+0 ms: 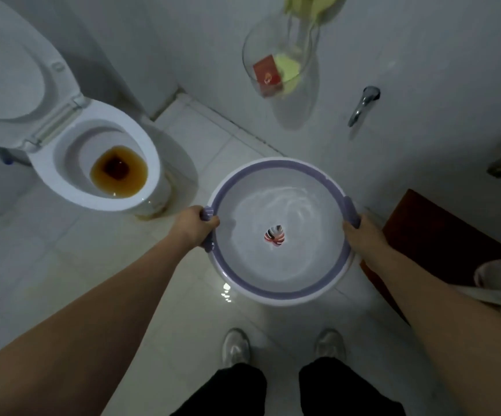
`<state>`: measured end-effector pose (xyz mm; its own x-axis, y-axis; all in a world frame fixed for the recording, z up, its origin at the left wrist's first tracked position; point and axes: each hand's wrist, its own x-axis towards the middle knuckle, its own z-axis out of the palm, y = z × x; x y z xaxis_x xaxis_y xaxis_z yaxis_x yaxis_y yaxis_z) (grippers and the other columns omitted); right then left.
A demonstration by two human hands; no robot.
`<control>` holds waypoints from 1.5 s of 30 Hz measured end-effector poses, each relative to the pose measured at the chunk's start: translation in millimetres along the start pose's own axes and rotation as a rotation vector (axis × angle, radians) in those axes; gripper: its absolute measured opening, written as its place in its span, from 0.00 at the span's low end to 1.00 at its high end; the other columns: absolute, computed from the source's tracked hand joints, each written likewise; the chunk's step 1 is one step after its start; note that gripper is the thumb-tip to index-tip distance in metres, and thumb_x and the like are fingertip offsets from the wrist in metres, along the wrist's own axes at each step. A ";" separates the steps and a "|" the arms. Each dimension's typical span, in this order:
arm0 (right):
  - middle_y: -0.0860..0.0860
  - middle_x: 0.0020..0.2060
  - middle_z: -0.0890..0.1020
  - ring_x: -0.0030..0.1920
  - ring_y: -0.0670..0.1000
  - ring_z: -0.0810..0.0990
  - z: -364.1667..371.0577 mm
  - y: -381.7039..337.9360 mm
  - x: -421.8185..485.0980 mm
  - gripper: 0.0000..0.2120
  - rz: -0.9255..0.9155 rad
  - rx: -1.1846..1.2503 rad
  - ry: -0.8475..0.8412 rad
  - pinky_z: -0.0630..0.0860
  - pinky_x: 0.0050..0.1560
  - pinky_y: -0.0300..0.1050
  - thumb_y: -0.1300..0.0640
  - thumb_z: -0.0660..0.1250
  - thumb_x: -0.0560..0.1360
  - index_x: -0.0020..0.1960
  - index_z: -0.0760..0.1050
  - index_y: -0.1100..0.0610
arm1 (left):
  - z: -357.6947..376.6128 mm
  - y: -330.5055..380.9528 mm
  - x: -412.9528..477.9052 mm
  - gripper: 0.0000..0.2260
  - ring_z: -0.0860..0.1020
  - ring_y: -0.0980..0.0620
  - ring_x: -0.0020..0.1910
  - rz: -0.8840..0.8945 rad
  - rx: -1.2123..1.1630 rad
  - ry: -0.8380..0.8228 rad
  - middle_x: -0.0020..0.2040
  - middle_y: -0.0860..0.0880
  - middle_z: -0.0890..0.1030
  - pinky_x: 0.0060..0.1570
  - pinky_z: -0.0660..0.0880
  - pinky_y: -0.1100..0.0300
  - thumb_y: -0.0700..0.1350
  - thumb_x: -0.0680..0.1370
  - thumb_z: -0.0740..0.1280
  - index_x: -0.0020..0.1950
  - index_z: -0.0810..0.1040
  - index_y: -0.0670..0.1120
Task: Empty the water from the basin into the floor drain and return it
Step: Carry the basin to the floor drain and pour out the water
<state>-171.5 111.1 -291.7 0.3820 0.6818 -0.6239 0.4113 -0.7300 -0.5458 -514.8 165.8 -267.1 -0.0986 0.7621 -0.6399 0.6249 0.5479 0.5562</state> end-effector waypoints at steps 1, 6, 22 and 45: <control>0.61 0.61 0.77 0.56 0.58 0.76 10.6 10.2 16.8 0.19 -0.007 0.004 0.004 0.70 0.50 0.45 0.54 0.60 0.79 0.67 0.69 0.62 | 14.1 -10.2 16.7 0.09 0.81 0.47 0.23 0.004 -0.005 0.009 0.35 0.41 0.81 0.21 0.77 0.60 0.43 0.76 0.67 0.51 0.76 0.39; 0.61 0.59 0.77 0.51 0.55 0.75 54.9 65.8 101.7 0.18 -0.052 -0.074 0.014 0.68 0.48 0.41 0.57 0.60 0.79 0.67 0.69 0.63 | 83.1 -57.5 95.5 0.11 0.84 0.39 0.36 0.022 0.014 0.025 0.43 0.39 0.82 0.38 0.83 0.46 0.45 0.75 0.68 0.52 0.77 0.39; 0.57 0.40 0.76 0.34 0.54 0.73 150.8 178.7 310.5 0.09 -0.122 -0.043 0.072 0.70 0.30 0.44 0.57 0.61 0.79 0.57 0.71 0.59 | 246.8 -157.0 276.0 0.10 0.81 0.50 0.23 0.173 -0.055 0.195 0.34 0.42 0.81 0.18 0.74 0.64 0.46 0.73 0.70 0.39 0.77 0.40; 0.58 0.49 0.77 0.43 0.57 0.76 171.2 191.2 343.6 0.18 -0.125 -0.017 0.020 0.75 0.46 0.50 0.60 0.61 0.79 0.67 0.69 0.66 | 264.6 -162.8 309.4 0.16 0.82 0.44 0.32 0.132 0.017 0.039 0.40 0.40 0.81 0.20 0.77 0.61 0.44 0.78 0.67 0.58 0.76 0.32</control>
<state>-103.3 197.5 -706.2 0.3429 0.7683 -0.5405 0.4706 -0.6385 -0.6090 -442.1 221.1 -695.8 -0.0448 0.8403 -0.5403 0.6478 0.4362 0.6246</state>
